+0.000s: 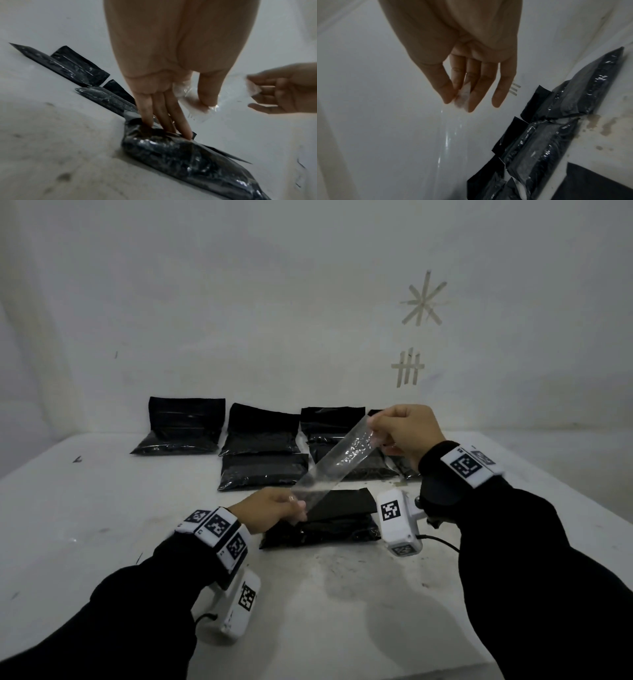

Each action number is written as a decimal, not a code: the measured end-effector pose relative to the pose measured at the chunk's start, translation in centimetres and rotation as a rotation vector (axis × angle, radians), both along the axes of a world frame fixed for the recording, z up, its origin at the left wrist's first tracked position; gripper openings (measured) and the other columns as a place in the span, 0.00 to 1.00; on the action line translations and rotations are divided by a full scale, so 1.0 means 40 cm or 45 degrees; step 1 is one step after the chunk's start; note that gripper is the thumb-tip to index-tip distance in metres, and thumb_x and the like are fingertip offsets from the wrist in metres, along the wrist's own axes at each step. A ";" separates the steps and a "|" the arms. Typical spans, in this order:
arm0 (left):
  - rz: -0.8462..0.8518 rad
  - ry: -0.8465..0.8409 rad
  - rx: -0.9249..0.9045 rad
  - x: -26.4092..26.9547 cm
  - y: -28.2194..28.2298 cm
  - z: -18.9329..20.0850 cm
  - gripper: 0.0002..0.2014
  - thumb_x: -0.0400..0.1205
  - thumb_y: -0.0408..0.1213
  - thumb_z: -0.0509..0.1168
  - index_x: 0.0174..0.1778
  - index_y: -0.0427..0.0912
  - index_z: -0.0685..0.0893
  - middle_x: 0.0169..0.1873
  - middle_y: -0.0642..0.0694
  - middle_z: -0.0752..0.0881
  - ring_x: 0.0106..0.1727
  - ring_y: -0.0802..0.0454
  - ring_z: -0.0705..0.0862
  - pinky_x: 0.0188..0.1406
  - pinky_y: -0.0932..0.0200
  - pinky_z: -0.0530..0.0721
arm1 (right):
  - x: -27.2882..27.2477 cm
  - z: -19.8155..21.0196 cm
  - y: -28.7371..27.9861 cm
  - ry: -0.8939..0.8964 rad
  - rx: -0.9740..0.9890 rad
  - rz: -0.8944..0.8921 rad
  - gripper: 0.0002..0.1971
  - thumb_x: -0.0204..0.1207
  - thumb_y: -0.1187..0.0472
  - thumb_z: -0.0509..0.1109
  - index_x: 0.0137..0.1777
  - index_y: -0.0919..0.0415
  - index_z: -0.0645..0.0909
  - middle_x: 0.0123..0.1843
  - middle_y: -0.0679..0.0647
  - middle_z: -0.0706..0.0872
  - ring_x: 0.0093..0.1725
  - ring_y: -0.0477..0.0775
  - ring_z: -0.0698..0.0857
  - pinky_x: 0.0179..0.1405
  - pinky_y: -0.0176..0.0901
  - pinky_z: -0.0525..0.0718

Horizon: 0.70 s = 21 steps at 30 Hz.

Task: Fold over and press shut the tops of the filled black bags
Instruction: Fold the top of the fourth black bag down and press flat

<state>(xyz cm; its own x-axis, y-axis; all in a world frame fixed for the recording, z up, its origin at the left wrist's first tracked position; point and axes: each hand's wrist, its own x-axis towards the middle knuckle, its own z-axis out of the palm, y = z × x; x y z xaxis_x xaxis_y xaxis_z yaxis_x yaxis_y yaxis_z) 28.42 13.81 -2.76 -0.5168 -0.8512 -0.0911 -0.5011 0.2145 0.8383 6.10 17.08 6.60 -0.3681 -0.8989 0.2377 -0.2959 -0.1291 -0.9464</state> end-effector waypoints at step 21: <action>0.348 0.330 0.327 0.030 -0.025 0.002 0.04 0.82 0.32 0.64 0.45 0.36 0.83 0.44 0.41 0.89 0.40 0.53 0.88 0.47 0.61 0.83 | -0.012 -0.225 0.045 -0.513 0.423 0.059 0.05 0.84 0.65 0.57 0.46 0.61 0.73 0.40 0.63 0.86 0.40 0.58 0.87 0.42 0.47 0.83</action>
